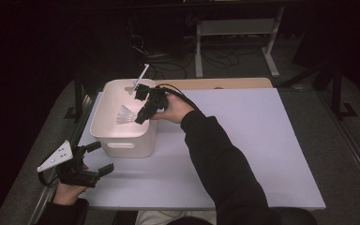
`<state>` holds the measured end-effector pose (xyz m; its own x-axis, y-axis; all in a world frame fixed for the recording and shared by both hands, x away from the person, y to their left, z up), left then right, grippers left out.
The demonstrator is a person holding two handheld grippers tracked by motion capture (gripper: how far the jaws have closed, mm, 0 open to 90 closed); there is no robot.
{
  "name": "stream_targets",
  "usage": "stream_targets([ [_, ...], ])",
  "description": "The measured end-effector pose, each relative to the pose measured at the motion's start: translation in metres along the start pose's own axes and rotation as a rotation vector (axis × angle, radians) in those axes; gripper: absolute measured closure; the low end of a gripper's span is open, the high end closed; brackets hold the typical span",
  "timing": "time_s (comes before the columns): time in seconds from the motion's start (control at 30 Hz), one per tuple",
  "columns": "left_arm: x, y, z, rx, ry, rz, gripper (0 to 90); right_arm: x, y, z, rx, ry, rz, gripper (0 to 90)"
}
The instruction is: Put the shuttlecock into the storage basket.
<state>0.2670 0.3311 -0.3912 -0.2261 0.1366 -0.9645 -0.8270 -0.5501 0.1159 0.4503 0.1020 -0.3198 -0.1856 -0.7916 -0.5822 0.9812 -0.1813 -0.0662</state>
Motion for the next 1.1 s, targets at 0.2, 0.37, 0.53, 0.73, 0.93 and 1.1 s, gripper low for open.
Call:
stream_targets([
  [0.2,0.0,0.0,0.0,0.0,0.0,0.0,0.0,-0.001,0.001,0.004,0.012,0.027,-0.019,51.2],
  [0.37,0.0,0.0,0.0,0.0,-0.001,0.0,0.0,-0.001,0.002,0.011,0.039,0.059,-0.03,38.9],
  [0.53,0.0,0.0,0.0,0.0,-0.002,0.0,0.0,0.0,0.005,0.019,0.068,0.087,-0.067,22.4],
  [0.73,0.0,0.0,0.0,0.0,-0.001,0.002,0.0,0.003,0.006,0.03,0.096,0.098,-0.079,12.3],
  [0.93,0.0,0.0,0.0,-0.001,-0.003,0.001,0.0,0.01,0.007,0.042,0.116,0.135,-0.099,0.0],
  [1.1,0.0,0.0,0.0,-0.001,-0.003,0.002,0.0,0.016,0.008,0.05,0.134,0.149,-0.108,0.0],
])
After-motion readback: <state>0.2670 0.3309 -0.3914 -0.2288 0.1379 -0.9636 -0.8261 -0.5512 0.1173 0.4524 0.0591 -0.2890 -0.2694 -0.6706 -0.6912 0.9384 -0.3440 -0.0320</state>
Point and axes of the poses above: each handheld gripper's, and its own axes: z roughly backward along the jaws, x roughly out of its underside, y roughly to its right, the point moved 2 cm from there along -z, roughly forward along the jaws, and after that the axes turned 4 degrees about x, right-handed, at the moved point
